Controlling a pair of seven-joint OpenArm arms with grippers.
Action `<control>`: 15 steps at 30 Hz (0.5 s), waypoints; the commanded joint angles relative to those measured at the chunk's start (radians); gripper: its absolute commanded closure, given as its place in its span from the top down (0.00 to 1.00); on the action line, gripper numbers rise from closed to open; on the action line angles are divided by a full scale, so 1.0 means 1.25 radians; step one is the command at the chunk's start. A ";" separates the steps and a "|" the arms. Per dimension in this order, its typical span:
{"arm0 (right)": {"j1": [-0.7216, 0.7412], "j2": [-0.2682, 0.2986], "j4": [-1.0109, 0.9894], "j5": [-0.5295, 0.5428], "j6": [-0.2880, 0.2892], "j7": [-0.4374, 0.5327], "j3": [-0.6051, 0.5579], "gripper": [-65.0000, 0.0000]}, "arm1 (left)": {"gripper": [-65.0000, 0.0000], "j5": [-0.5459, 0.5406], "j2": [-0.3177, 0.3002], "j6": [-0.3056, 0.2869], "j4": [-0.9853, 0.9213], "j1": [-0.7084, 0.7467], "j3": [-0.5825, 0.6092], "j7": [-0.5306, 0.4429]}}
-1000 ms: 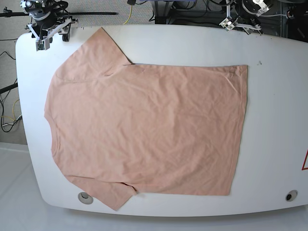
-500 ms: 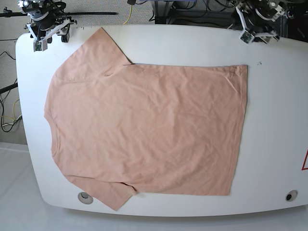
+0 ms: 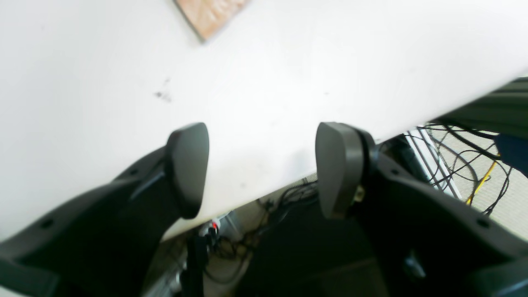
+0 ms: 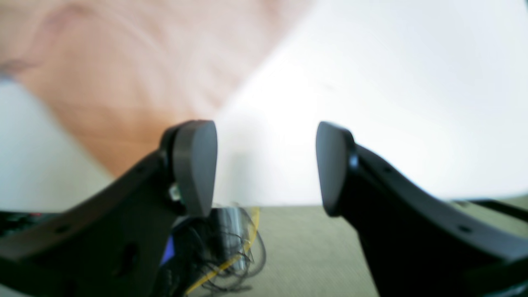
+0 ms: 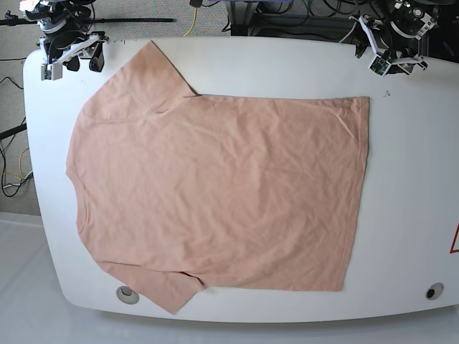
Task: Fold the T-shirt properly
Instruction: 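Move both grippers down toward the shirt's shoulder corners, then position the right gripper over the shoulder seam near the collar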
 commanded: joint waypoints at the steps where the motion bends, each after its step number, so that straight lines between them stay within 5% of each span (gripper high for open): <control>1: 0.002 0.009 0.009 0.063 0.011 0.002 0.014 0.55 | 0.59 -0.010 -0.006 0.002 0.011 0.004 -0.005 -0.005; 5: 0.015 0.009 0.004 0.142 0.038 -0.019 0.018 0.55 | 0.59 -0.011 -0.006 0.002 0.013 0.002 -0.007 0.002; 7: 0.029 0.011 0.002 0.203 0.090 -0.036 0.025 0.55 | 0.59 -0.012 -0.002 0.000 0.012 0.000 -0.008 0.025; 15: 0.063 0.011 -0.010 0.217 0.150 -0.047 0.040 0.55 | 0.59 -0.014 0.000 -0.002 0.014 -0.005 -0.012 0.043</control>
